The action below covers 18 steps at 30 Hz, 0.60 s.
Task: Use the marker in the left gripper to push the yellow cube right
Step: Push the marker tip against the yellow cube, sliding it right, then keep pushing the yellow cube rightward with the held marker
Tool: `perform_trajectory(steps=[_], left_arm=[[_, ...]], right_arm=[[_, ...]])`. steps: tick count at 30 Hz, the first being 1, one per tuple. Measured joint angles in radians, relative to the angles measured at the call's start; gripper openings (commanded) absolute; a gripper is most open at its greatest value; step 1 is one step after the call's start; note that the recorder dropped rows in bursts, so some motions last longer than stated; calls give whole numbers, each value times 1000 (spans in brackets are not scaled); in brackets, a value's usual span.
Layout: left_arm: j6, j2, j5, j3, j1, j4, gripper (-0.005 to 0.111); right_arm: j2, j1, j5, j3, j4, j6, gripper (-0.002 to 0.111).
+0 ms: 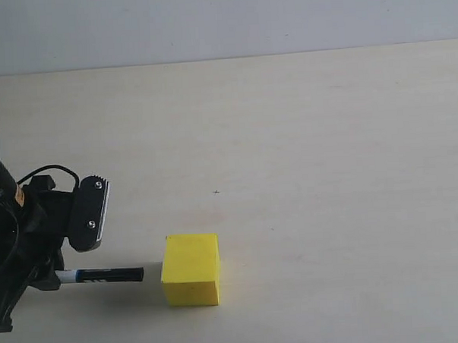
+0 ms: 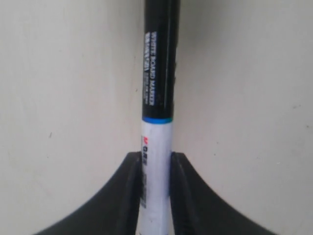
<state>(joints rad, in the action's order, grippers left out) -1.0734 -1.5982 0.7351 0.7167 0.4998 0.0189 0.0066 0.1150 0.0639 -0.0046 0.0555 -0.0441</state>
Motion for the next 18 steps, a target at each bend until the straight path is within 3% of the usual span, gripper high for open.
perform_trajectory(steps=[18], left_arm=[[-74, -6, -54, 2, 0, -9, 0]], right_arm=[[0, 0, 0, 0, 0, 0, 0]])
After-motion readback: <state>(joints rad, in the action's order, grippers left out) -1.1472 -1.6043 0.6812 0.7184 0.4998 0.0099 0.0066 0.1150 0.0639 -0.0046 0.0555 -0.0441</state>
